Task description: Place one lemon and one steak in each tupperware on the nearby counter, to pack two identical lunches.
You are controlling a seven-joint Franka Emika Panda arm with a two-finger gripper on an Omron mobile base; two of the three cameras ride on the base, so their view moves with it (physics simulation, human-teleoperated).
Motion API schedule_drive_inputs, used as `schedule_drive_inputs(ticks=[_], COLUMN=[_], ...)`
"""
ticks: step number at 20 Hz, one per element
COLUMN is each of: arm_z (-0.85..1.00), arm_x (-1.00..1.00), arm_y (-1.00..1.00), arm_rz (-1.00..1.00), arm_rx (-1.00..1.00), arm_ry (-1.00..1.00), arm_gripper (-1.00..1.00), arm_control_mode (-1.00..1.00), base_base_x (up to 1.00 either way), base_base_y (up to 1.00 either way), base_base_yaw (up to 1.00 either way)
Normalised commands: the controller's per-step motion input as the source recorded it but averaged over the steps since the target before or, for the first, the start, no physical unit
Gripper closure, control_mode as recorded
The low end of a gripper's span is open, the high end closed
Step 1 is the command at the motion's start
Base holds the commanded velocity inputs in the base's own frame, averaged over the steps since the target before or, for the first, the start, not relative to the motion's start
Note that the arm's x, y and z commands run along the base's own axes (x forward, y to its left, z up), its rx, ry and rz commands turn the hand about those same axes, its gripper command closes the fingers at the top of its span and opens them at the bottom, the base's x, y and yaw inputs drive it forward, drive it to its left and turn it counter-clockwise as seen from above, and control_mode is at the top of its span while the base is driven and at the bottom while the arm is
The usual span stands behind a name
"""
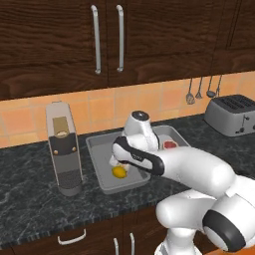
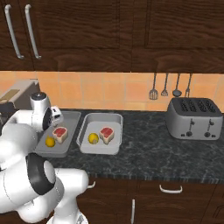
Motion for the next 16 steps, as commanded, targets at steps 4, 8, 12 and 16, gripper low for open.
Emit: schedule_drive_inputs(ticks=[4, 8, 12, 16], arm_z=[0.48, 0.11, 0.07, 0.25], arm_x=[-0.59, -0.73, -0.78, -0.46], arm_y=[-0.18, -0.10, -0.43, -0.75], arm_rz=[-0.10, -0.27, -0.31, -0.18], arm_rx=[-0.03, -0.08, 0.00, 0.00], arm_ry=[0.15, 0.13, 0.14, 0.10], arm_gripper=[-1.00, -1.00, -1.00, -1.00], arm_control_mode=[-1.00, -1.00, -1.00, -1.00], base_base_x=[0.00, 0.00, 0.00, 0.00], base_base_y=[0.00, 0.00, 0.00, 0.00], base_base_yaw=[0.00, 0.00, 0.00, 0.00])
